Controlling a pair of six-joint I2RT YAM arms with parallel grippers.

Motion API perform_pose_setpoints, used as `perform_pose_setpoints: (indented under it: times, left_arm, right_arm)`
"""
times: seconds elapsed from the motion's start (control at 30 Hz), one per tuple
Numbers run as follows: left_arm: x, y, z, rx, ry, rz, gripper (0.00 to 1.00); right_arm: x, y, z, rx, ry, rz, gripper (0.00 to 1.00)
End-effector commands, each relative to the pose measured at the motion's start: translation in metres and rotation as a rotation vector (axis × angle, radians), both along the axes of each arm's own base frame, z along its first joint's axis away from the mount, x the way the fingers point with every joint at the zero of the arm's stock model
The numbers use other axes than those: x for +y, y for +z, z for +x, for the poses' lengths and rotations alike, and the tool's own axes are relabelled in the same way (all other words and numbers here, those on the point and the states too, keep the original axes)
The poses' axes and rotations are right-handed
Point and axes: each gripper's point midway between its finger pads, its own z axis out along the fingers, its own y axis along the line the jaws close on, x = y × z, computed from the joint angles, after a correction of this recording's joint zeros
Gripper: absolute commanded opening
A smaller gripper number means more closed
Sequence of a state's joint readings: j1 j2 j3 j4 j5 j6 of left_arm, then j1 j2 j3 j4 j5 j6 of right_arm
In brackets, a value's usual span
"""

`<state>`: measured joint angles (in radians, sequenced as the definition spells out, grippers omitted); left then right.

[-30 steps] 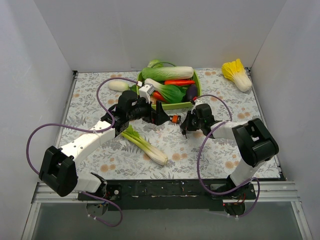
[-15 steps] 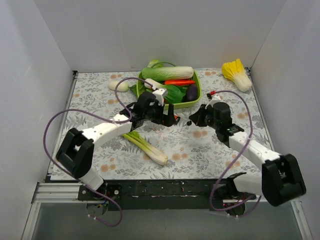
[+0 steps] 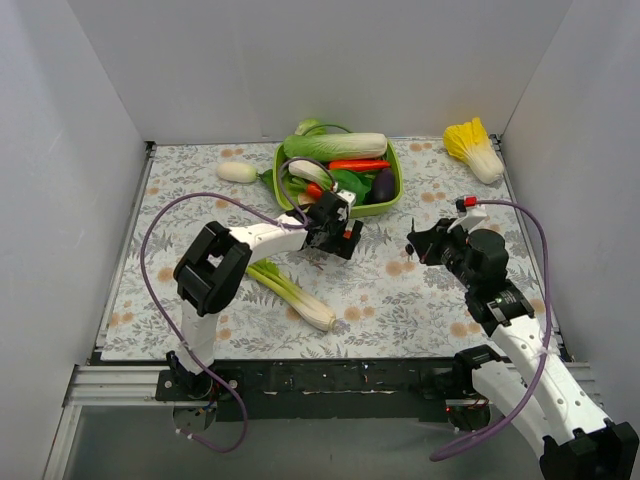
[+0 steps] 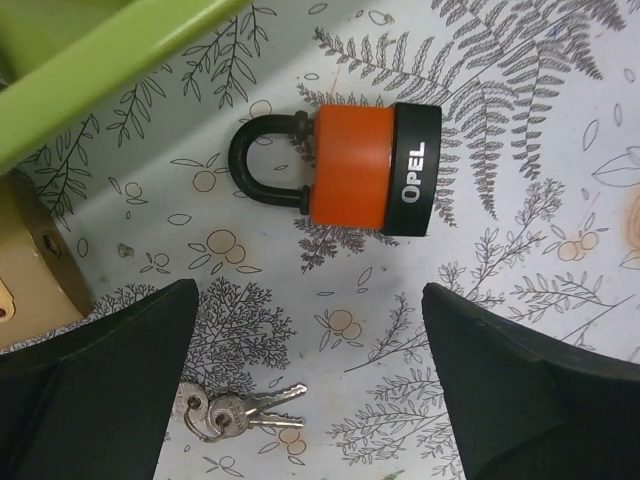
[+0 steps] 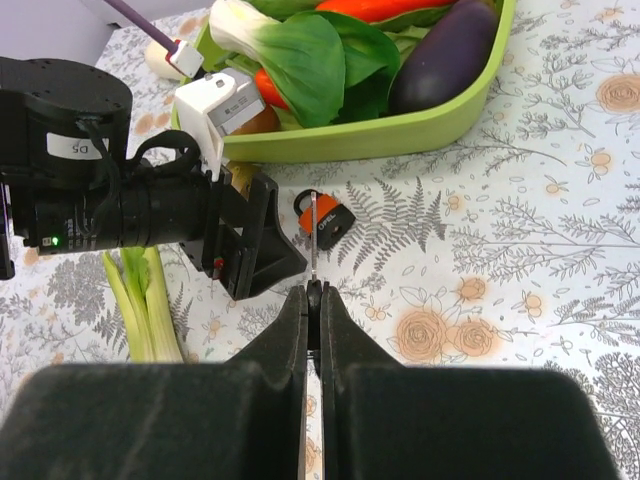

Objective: Unlock with the key

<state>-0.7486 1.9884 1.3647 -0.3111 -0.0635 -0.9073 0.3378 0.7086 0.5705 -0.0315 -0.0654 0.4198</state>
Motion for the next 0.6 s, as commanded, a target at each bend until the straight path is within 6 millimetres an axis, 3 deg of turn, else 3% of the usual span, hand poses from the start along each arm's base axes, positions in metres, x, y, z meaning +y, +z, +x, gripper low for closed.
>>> perform_pose_setpoints:
  times: [0.0, 0.23, 0.57]
  left_arm:
    - [-0.012, 0.014, 0.007, -0.049, -0.081, -0.011, 0.91]
    - [-0.03, 0.003, -0.002, -0.023, -0.196, -0.071, 0.77]
    - [-0.044, -0.01, 0.012, -0.09, -0.284, -0.089, 0.76]
  right_arm:
    - [-0.005, -0.007, -0.007, 0.011, -0.007, -0.021, 0.01]
    - [-0.006, -0.013, -0.01, 0.019, 0.004, -0.034, 0.01]
    - [-0.008, -0.021, -0.012, 0.036, 0.005, -0.068, 0.01]
